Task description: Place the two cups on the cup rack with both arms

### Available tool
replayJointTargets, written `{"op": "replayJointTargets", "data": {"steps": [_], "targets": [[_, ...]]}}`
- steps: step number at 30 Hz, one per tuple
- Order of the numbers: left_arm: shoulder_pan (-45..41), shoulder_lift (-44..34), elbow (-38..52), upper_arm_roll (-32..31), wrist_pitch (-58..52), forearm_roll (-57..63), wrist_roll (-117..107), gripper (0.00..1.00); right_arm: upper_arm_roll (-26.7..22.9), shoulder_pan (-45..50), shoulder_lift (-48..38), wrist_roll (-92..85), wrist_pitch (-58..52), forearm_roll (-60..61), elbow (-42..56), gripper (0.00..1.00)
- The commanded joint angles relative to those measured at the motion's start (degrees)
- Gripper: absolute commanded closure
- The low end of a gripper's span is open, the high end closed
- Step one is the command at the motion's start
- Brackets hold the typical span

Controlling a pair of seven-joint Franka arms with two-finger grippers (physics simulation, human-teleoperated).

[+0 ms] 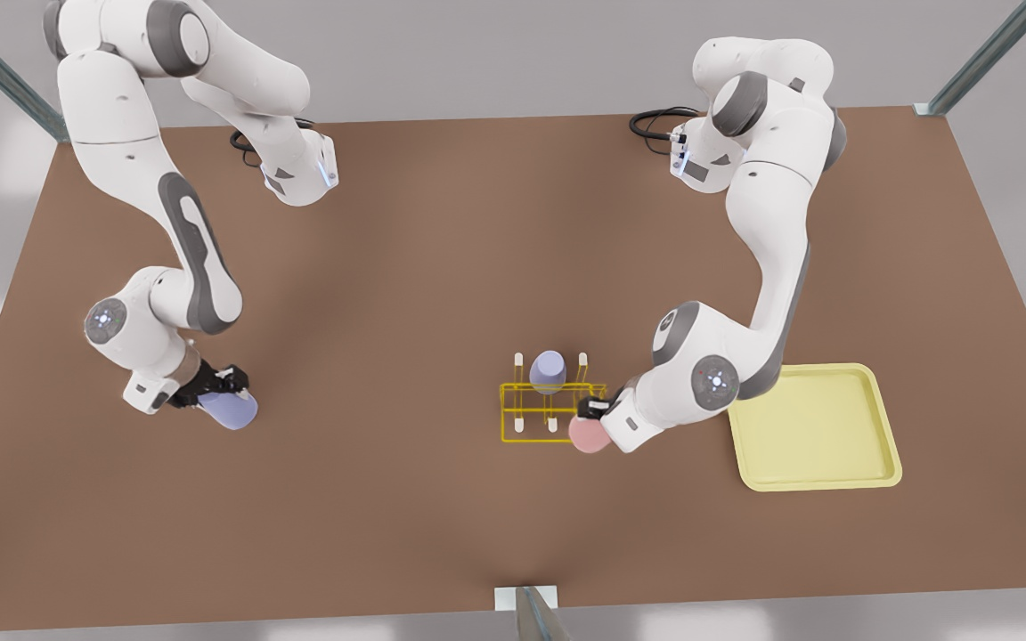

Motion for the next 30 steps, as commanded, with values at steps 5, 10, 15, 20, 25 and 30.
{"op": "replayJointTargets", "data": {"steps": [5, 10, 15, 20, 25, 30], "targets": [[-0.27, -0.21, -0.10, 0.09, -2.73, -1.55, -10.91, 0.00, 2.86, 9.83, 2.29, 1.60, -6.93, 14.63, 11.29, 0.18], [-0.71, -0.12, -0.10, 0.00, -7.04, -1.37, -11.79, 0.00, 2.86, 20.47, 9.50, 11.43, -8.16, 17.98, 26.05, 0.18], [-1.50, -0.12, -0.19, -0.17, -10.11, -1.37, -13.46, 0.00, 2.86, 25.74, 17.67, 23.74, -10.45, 18.24, 39.32, 0.18], [-1.94, -0.21, -0.19, -0.26, -13.10, -1.37, -14.34, 0.00, 2.95, 29.08, 22.86, 34.81, -10.71, 18.42, 47.15, 0.18], [-1.85, -0.99, 0.68, -0.09, -13.28, -1.11, -15.04, 0.00, 4.36, 30.75, 24.53, 45.45, -10.71, 18.33, 49.61, 0.18], [3.51, -12.25, 4.64, 5.19, -32.88, 0.03, -14.60, 0.00, 5.41, 32.07, 24.88, 46.60, -11.06, 18.33, 48.82, 0.18]]}}
